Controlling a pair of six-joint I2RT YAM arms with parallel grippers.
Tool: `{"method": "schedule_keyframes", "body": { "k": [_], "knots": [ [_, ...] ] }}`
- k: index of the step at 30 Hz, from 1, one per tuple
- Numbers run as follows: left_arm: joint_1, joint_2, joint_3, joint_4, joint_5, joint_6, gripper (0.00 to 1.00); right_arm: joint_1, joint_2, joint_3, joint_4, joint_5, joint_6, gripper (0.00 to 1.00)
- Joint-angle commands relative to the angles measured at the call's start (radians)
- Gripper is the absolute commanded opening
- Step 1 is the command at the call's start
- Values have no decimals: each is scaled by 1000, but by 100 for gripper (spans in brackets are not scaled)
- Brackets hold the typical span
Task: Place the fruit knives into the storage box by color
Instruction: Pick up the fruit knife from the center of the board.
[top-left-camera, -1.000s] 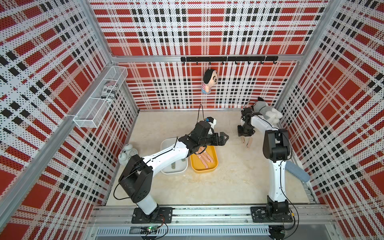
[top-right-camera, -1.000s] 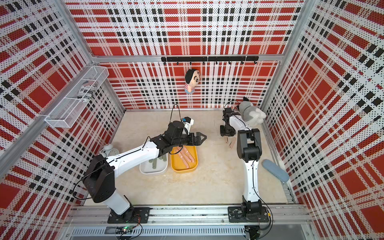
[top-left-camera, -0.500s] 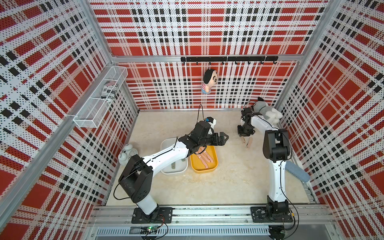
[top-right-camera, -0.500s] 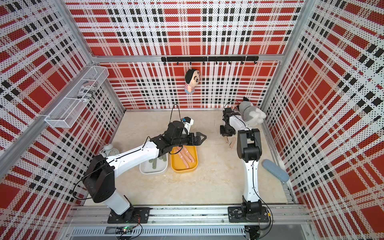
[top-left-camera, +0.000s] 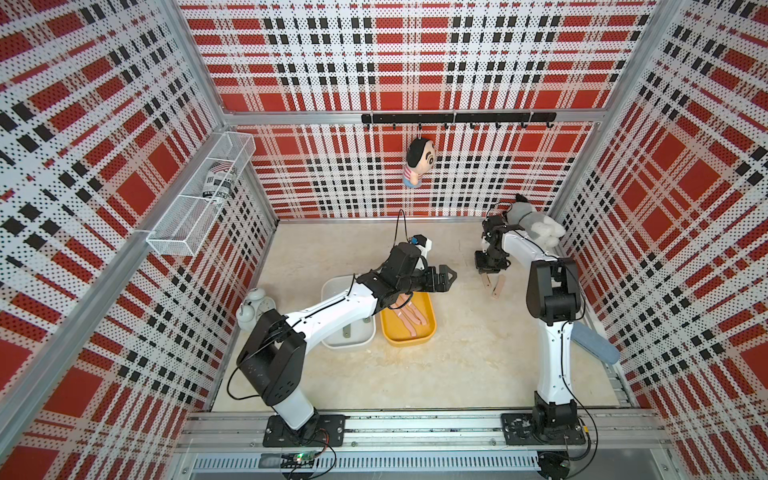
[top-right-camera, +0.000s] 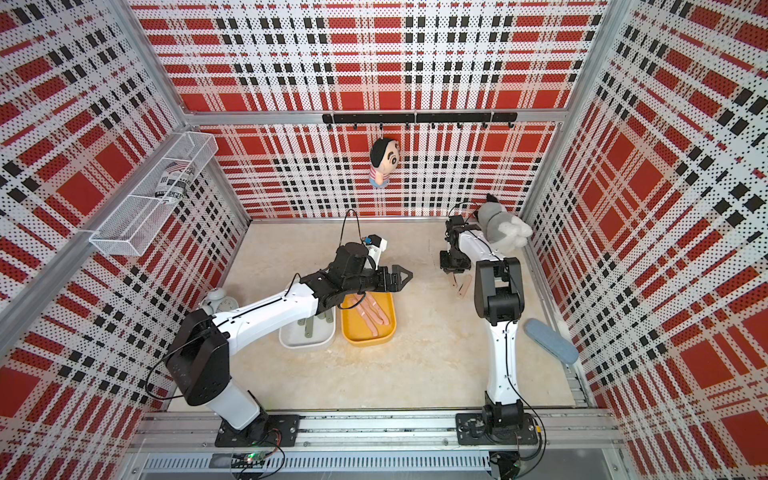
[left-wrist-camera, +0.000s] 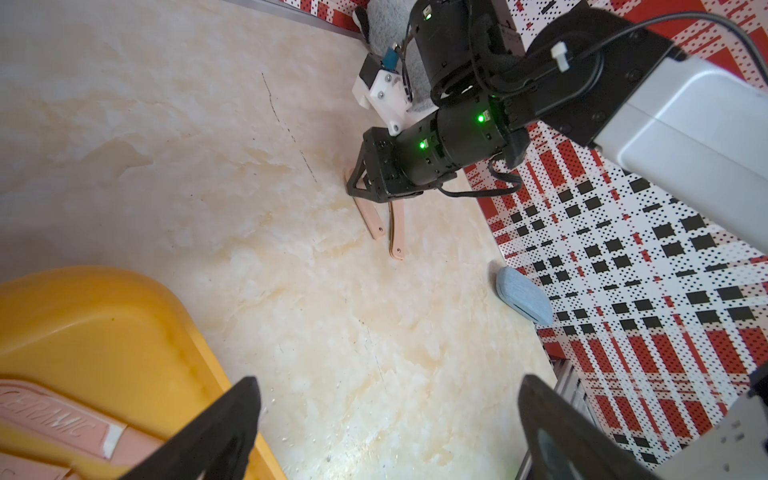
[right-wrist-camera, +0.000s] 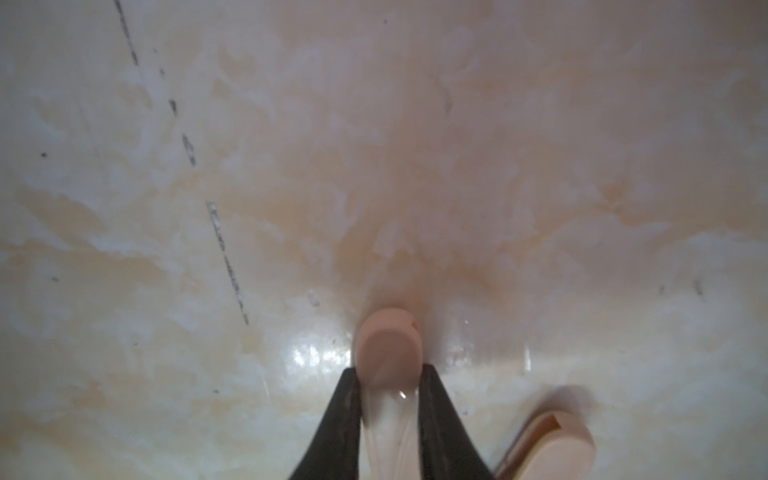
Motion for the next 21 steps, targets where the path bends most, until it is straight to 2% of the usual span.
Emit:
{"method": "schedule_keyframes", "body": {
  "k": [1,21],
  "knots": [
    [7,-28,-17,7,-6,7,99,18,-68,-5,-20,-5,-1,23],
    [47,-114,-107,-12,-25,10,98,172,-153,2,-66,6,8,23]
  ]
}}
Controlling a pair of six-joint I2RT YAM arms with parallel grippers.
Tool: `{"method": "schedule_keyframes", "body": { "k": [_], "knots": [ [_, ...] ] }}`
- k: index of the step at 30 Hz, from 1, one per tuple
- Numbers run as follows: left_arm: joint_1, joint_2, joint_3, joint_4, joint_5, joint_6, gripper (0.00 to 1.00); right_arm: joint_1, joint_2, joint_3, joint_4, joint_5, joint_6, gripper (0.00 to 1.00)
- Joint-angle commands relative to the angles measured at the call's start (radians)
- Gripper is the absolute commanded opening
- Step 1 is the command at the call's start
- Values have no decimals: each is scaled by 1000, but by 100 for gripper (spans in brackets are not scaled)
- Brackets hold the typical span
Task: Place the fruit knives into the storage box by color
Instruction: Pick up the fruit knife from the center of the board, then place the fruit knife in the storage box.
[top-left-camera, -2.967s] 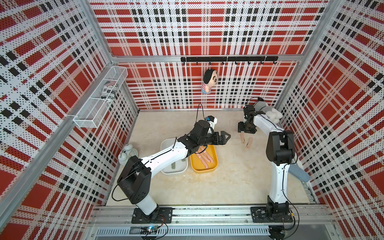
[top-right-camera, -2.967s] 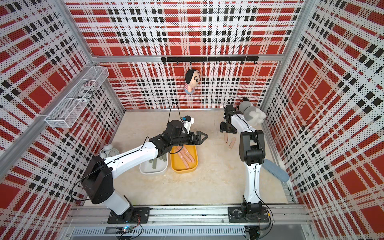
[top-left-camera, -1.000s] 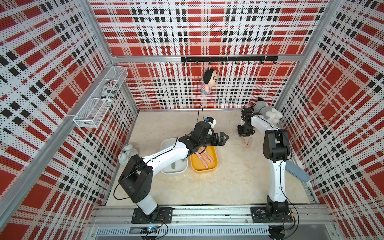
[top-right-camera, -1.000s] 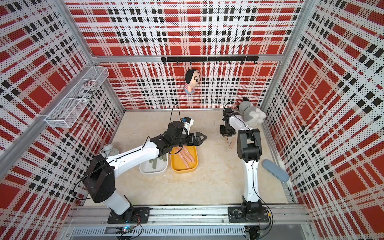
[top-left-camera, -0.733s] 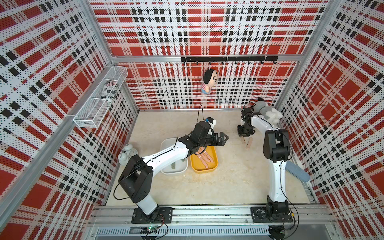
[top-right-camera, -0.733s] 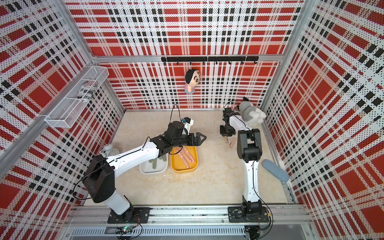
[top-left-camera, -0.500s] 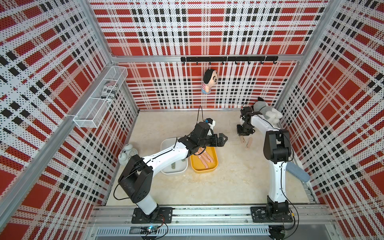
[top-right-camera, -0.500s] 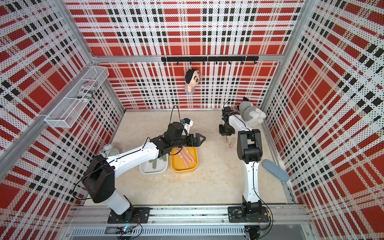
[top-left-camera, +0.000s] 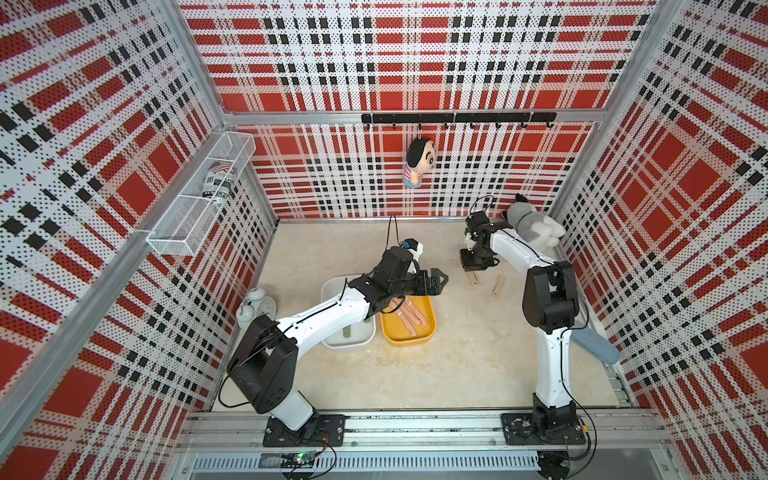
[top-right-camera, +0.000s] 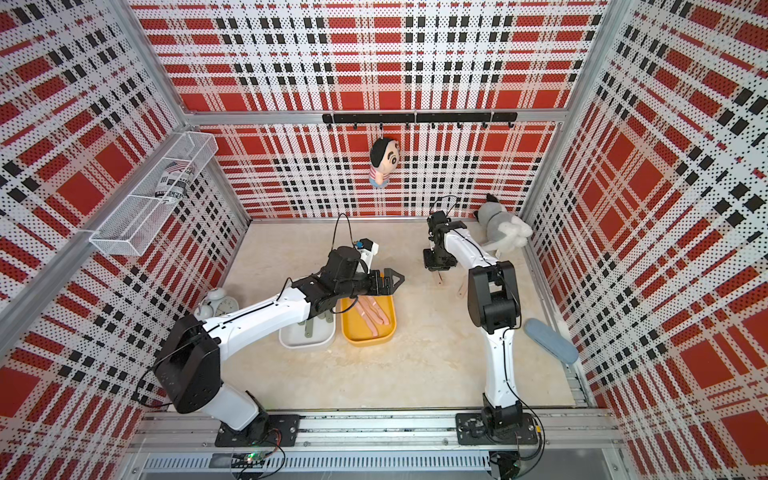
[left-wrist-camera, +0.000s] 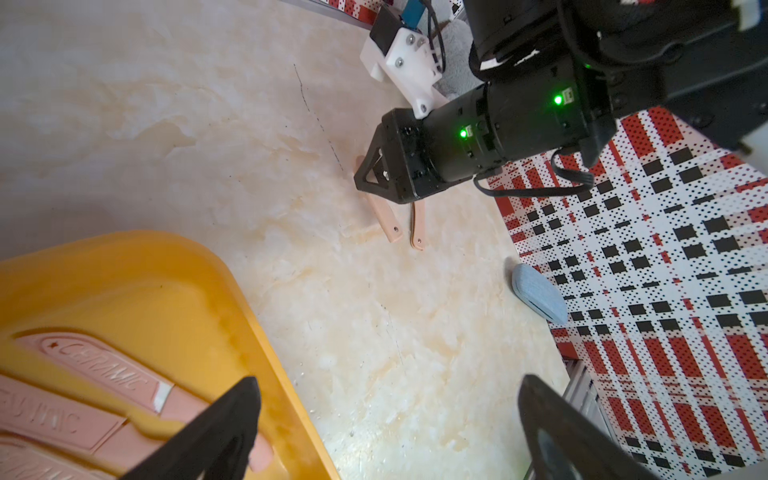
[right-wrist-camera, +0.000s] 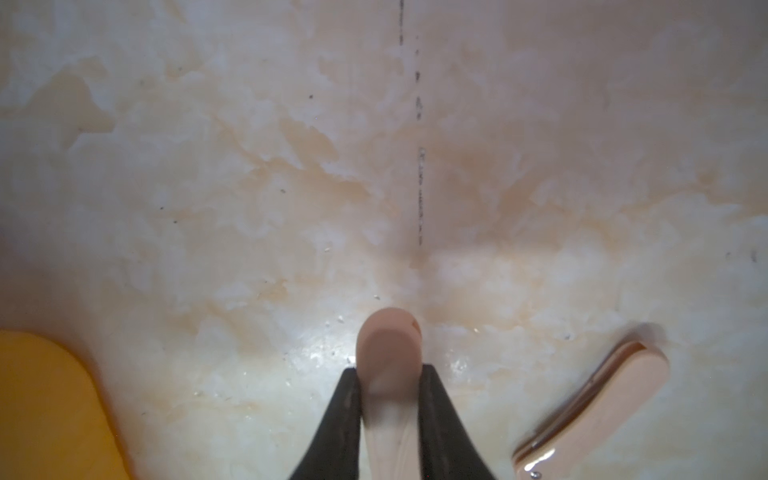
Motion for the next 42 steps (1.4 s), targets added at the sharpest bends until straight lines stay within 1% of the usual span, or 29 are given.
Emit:
{"method": "schedule_keyframes", "body": {
  "k": [1,6,12,22,31,42],
  "knots": [
    [20,-50,-27,-7,-14,10,99,42,-59,21,-34,9,7,23],
    [44,-106,-74,-33,-19,16,98,90,-77,47,-52,4,19,23],
    [80,-196,-130,-90,-30,31,98,146,-105,79,-56,-35,40,23],
    [134,-320,-233,-147,-35,38,98,253,-102,179,-99,-54,64,23],
    [154,-428,-327,-195,-45,25,98,329,-110,184,-73,-105,95,23],
    [157,-508,-409,-204,-61,-9,98,427,-90,143,-25,-145,125,23]
  ]
}}
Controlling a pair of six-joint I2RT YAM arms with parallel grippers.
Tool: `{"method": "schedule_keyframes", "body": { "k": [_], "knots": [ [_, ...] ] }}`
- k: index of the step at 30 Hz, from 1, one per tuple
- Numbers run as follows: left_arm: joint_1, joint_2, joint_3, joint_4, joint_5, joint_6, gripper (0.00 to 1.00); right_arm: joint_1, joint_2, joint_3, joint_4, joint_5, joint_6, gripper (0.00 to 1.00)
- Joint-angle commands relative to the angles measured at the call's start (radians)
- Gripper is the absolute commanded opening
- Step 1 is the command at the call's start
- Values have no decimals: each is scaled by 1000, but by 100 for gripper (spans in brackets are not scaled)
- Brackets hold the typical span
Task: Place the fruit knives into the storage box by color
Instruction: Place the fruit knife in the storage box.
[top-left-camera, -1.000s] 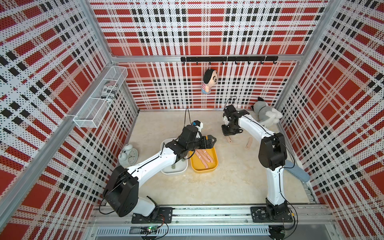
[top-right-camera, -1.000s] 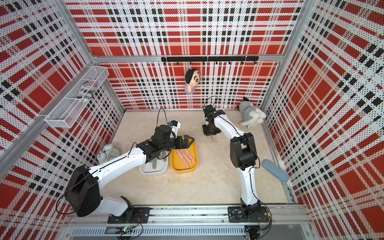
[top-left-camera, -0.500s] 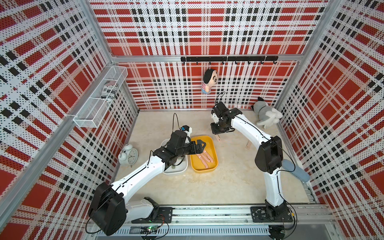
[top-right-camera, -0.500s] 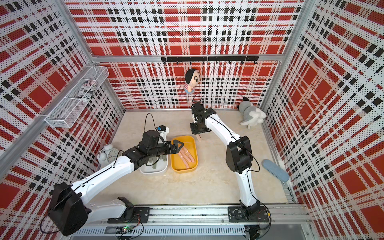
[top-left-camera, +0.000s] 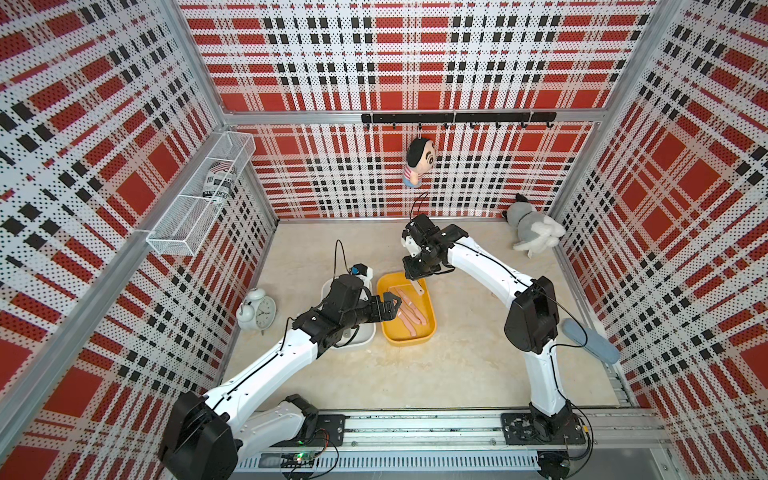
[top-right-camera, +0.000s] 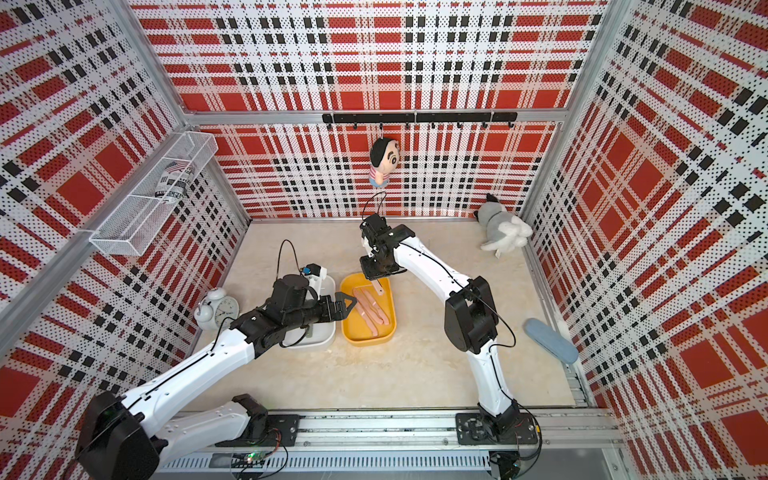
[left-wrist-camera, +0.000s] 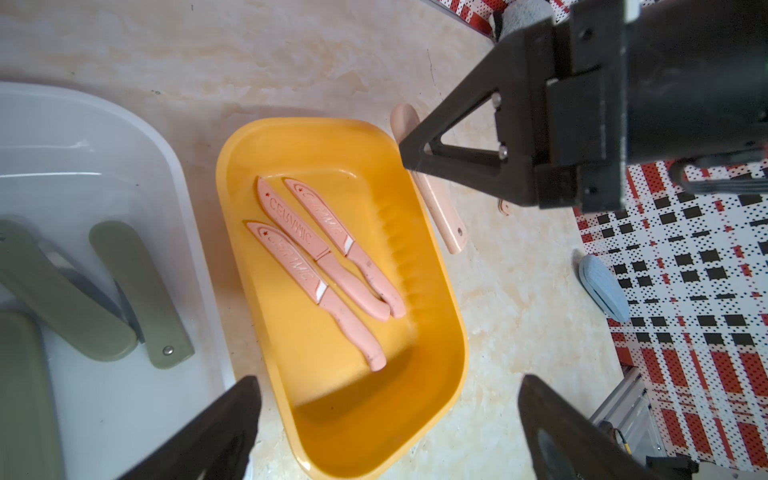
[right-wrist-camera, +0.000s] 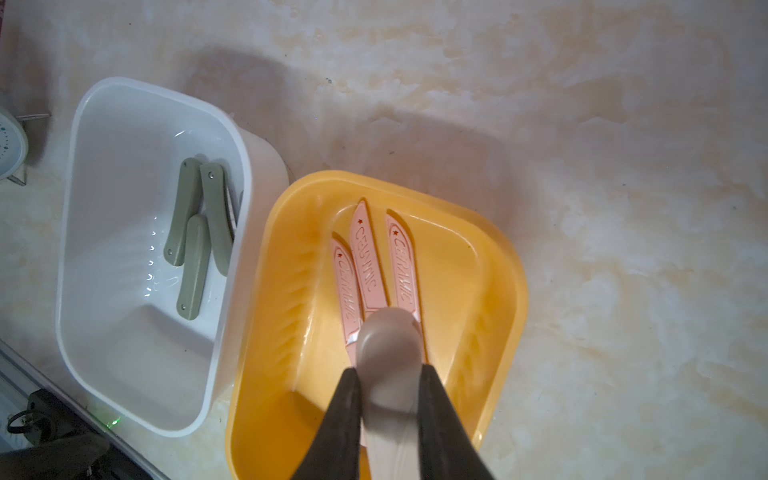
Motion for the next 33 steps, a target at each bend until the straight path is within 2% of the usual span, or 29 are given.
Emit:
{"method": "schedule_keyframes", "body": {
  "k": [1,14,33],
  "knots": [
    [8,-29,-19,-15,-16,-14,98,28,-21,-10,25,-18,20,23],
    [11,-72,-77,-3,-20,-43,98,59,-15,-86,84,-25,43,23],
    [11,-78,-85,-3,-22,-42,98,58,5,-133,104,-19,46,23]
  ]
}}
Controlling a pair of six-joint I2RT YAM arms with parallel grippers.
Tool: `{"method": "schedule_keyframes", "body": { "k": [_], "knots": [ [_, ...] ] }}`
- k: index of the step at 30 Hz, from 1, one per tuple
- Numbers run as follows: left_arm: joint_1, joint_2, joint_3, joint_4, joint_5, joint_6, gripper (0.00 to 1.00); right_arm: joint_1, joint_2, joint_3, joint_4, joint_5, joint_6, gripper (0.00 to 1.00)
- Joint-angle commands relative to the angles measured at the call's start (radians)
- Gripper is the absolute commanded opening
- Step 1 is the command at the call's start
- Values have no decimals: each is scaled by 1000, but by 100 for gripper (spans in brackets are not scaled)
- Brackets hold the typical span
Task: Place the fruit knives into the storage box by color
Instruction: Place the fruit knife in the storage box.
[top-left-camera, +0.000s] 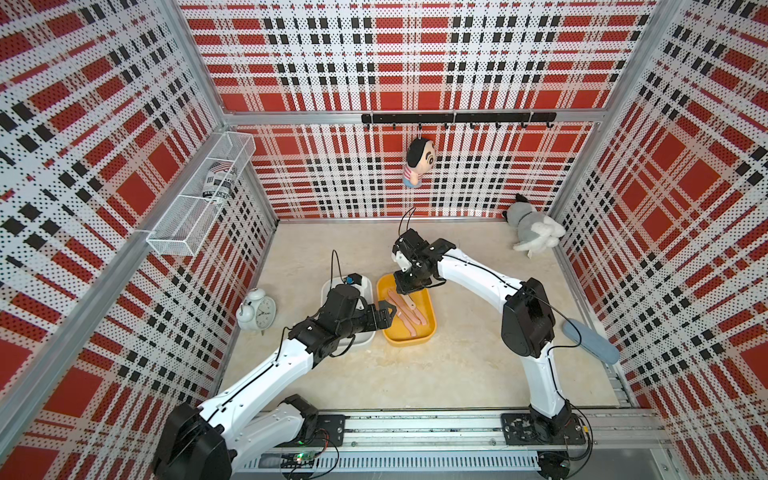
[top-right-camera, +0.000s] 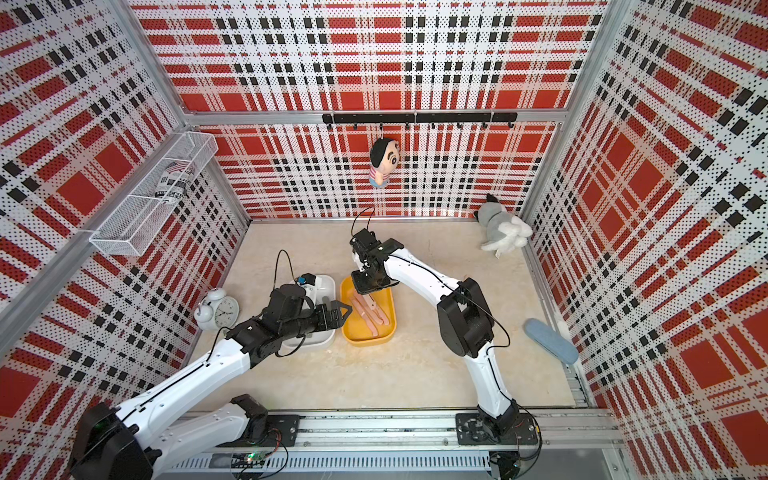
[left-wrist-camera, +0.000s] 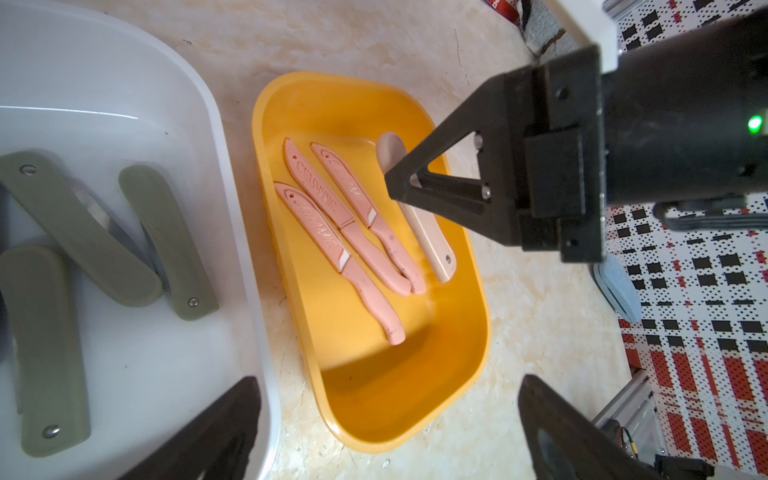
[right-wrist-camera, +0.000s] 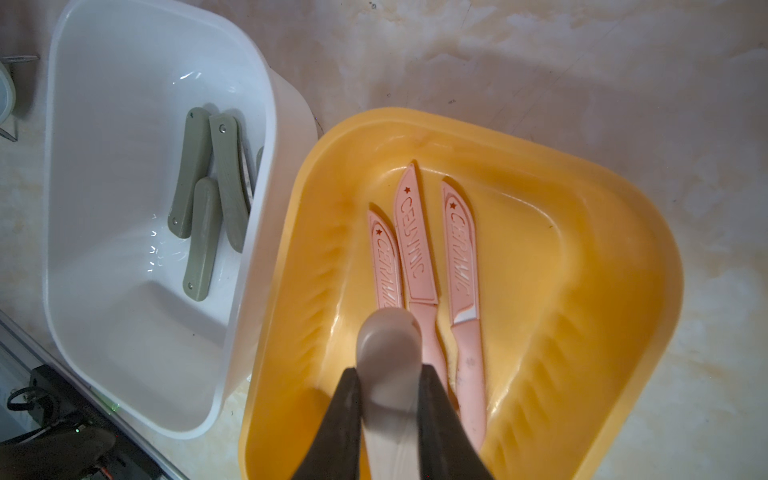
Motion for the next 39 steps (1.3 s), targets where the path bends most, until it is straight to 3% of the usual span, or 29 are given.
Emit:
{"method": "schedule_keyframes", "body": {
  "k": [1,6,13,21,39],
  "knots": [
    [10,-22,-10,9,-6,-4,98,2,3,-12,14,8,7,23],
    [10,-22,-14,9,-7,-5,98,1,4,-18,14,8,6,25],
    [8,-25,-17,8,-6,-7,98,-3,2,-28,17,11,7,47],
    [8,-25,-3,9,-7,-8,98,-17,-43,-23,22,36,4,65],
    [-7,42,85,-8,-18,19,98,-102,-159,-85,21,79,-8,73]
  ]
}}
